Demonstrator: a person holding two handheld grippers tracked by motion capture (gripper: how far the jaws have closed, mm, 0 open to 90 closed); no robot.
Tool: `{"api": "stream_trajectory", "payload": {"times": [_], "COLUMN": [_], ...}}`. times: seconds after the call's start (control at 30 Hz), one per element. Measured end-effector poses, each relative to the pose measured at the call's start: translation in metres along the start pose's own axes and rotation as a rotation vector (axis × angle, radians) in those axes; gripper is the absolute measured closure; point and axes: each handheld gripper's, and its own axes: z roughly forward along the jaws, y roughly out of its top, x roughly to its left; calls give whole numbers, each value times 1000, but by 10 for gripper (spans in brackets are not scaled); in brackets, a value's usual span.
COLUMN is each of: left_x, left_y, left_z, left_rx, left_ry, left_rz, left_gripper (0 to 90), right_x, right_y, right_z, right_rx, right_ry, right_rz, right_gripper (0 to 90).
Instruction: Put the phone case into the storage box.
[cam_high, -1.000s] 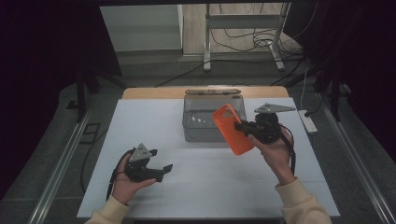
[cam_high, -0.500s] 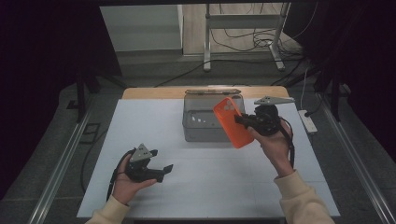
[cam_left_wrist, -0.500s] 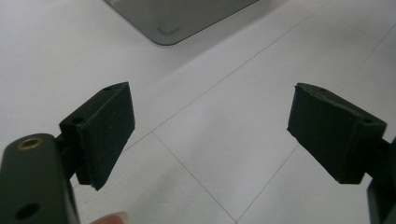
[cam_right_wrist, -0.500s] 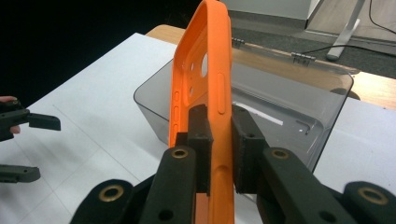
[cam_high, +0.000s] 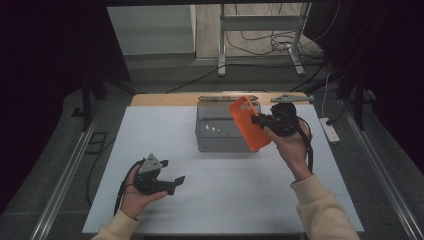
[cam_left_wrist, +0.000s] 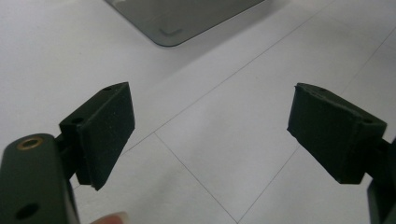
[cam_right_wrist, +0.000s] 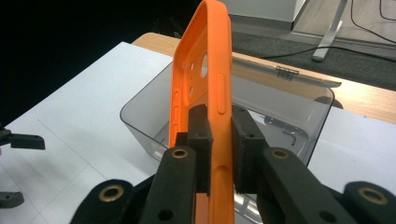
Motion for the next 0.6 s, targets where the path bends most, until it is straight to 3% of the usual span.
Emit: {"api": "stream_trajectory", "payload": {"times": [0.6], "left_x": [0], "left_y": [0], "left_z": [0], "left_rx": [-4], "left_ry": [1], "left_rz": [-1], "left_gripper": [145], "right_x": [-6], "right_y": [18], "right_z": [10], "right_rx": [7], "right_ry": [-58], "right_rz": [25], "right_gripper": [800]}}
